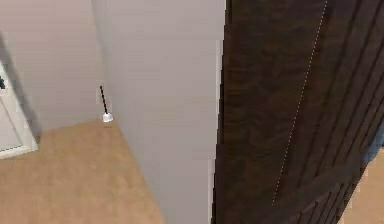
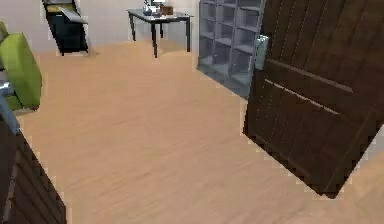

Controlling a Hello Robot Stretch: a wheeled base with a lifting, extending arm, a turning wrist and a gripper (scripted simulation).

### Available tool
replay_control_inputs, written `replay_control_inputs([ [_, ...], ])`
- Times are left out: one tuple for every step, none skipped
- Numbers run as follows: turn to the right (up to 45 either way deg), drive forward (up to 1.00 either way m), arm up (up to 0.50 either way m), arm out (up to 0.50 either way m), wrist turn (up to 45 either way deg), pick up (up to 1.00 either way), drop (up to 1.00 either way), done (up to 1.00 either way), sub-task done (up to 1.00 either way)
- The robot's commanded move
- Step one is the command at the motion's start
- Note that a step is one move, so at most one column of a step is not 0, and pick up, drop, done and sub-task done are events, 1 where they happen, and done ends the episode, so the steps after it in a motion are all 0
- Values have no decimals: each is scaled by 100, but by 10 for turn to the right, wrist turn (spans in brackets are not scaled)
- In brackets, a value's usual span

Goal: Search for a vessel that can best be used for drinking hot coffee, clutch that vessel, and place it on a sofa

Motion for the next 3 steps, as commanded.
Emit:
replay_control_inputs([
  [450, 0, 0, 0, 0, 0, 0, 0, 0],
  [450, 0, 0, 0, 0, 0, 0, 0, 0],
  [450, 0, 0, 0, 0, 0, 0, 0, 0],
])
